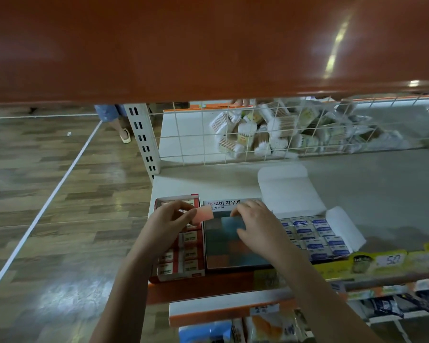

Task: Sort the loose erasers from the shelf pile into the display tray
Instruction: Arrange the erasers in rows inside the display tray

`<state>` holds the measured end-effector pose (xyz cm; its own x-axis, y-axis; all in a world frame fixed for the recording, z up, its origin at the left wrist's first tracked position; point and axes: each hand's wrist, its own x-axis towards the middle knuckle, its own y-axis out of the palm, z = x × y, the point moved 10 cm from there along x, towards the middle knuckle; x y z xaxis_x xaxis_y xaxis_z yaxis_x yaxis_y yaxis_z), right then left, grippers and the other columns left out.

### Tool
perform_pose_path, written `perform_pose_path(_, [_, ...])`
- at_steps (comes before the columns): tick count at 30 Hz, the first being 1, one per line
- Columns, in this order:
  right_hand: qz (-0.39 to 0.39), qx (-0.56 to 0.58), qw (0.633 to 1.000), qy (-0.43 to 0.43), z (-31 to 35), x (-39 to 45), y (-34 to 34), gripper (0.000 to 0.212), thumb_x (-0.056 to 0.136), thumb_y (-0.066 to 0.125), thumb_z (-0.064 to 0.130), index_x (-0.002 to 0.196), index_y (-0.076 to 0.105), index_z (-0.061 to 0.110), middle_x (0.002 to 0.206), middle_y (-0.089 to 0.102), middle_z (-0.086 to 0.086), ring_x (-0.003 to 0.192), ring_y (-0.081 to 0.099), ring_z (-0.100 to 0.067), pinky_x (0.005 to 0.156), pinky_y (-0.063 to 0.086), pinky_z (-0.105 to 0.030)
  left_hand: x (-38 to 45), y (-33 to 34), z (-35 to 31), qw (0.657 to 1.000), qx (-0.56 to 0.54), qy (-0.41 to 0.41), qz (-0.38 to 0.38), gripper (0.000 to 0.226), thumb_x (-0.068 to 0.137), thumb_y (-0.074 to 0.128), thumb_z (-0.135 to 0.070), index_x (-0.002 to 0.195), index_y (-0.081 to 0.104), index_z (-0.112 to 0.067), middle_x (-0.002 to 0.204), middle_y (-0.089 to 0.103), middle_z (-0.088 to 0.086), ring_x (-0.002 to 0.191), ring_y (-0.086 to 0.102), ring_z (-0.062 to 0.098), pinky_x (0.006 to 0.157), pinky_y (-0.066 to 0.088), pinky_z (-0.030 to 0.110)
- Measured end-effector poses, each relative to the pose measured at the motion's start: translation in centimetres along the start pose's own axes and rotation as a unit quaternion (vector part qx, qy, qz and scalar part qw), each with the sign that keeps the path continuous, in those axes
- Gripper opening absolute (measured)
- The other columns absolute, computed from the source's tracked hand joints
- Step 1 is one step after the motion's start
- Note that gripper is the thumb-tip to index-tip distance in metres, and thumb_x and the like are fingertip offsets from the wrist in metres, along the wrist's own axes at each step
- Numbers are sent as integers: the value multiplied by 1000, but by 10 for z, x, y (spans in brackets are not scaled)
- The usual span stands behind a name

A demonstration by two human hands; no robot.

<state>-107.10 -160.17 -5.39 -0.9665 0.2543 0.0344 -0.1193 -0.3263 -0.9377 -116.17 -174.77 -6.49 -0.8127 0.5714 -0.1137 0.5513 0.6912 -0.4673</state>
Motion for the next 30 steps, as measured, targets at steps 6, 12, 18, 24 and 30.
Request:
perform_pose_path(6, [-25, 42, 999, -11, 7, 5, 4, 28, 88, 59, 21, 115, 51, 22, 119, 52, 8, 113, 43, -8, 94, 36, -21, -3, 1, 2, 1000, 1, -8, -4, 11, 90, 56, -32, 98, 63, -27, 84, 69, -5, 76, 67, 11, 69, 55, 30])
perform_pose_path(12, [-26, 66, 997, -12, 11, 9, 12, 34, 89, 59, 19, 122, 52, 20, 125, 51, 7, 118, 43, -6, 92, 29, -12, -9, -5, 3, 1000, 11, -9, -26, 12, 91, 54, -32, 97, 63, -27, 83, 69, -4, 71, 64, 8, 61, 46, 21])
perform_pose_path(18, [-30, 77, 996, -36, 19, 8, 14, 32, 90, 57, 17, 122, 52, 20, 124, 51, 7, 118, 42, -5, 95, 27, -12, -10, -10, 11, 999, 4, -20, -37, 11, 91, 55, -33, 96, 64, -27, 78, 72, -5, 66, 64, 8, 62, 45, 25])
perform_pose_path(24, [-24, 74, 996, -33, 22, 11, 19, 32, 90, 58, 20, 121, 53, 20, 121, 53, 5, 116, 45, -7, 97, 35, -20, -11, -10, 5, 999, 13, -16, -38, 12, 91, 54, -32, 98, 63, -27, 79, 71, -5, 71, 66, 10, 63, 48, 23])
perform_pose_path(30, [-35, 30, 998, -44, 24, 8, 15, 33, 92, 56, 21, 124, 49, 20, 123, 52, 3, 117, 44, -10, 96, 39, -22, -9, -10, 7, 999, 20, -22, -34, 13, 91, 53, -34, 99, 62, -28, 79, 70, -5, 71, 65, 7, 60, 43, 18])
